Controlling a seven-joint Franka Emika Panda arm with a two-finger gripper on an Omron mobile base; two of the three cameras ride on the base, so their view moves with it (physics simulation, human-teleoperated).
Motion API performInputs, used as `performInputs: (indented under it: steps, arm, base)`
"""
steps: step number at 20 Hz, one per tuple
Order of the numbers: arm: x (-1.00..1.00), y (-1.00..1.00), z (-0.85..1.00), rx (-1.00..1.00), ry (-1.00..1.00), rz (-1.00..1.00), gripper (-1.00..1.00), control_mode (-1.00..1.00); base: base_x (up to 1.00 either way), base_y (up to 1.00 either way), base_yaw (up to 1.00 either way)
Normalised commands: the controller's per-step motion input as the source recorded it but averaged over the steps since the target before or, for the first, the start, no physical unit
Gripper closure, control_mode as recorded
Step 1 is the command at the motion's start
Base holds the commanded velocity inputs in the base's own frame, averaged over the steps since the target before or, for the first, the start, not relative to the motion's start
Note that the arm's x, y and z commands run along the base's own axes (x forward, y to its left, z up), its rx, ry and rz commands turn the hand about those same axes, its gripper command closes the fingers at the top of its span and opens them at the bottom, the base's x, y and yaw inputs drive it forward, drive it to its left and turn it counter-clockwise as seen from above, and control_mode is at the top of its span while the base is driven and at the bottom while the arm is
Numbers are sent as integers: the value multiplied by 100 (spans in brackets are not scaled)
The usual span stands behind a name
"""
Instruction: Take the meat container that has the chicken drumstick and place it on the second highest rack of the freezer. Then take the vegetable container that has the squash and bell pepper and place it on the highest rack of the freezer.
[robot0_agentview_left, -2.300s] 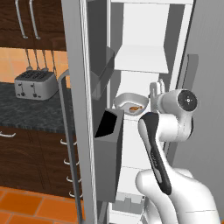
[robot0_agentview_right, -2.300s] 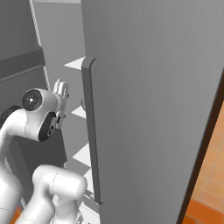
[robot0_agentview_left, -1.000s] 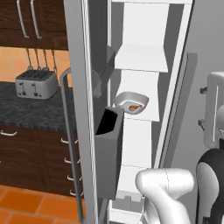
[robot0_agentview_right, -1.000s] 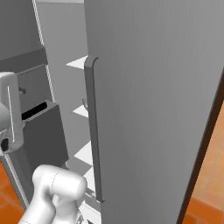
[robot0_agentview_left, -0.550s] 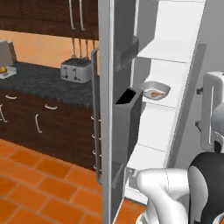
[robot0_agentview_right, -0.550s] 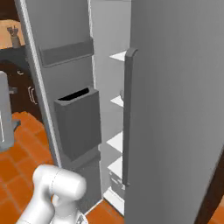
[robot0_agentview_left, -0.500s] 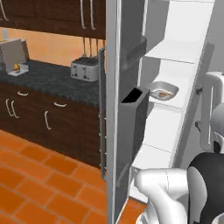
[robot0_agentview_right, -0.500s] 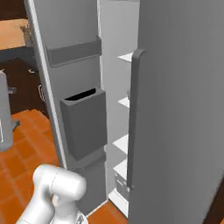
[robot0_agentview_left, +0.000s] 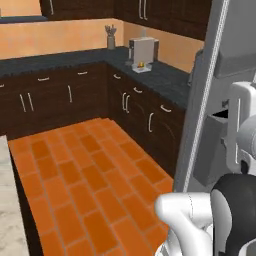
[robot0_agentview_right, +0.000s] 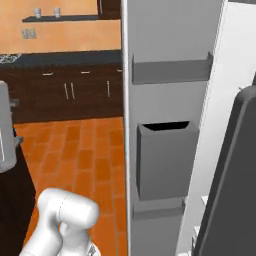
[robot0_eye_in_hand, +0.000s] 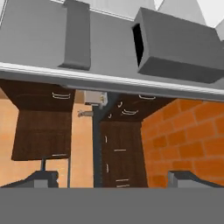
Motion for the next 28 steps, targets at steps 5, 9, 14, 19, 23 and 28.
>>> performInputs:
  steps: [5,9,14,19,23,28]
  arm:
    - [0,0,0,0,0,0,-100,100]
    - [0,0,0,0,0,0,-100,100]
    - [0,0,0,0,0,0,-100,100]
    - [0,0,0,0,0,0,-100,100]
    - [0,0,0,0,0,0,-100,100]
    - [0,0,0,0,0,0,-100,100]
  base:
    - [5,27,73]
    - [87,59,15]
    - [100,51,0]
    - [100,7,0]
    - [100,2,0]
    - [100,0,0]
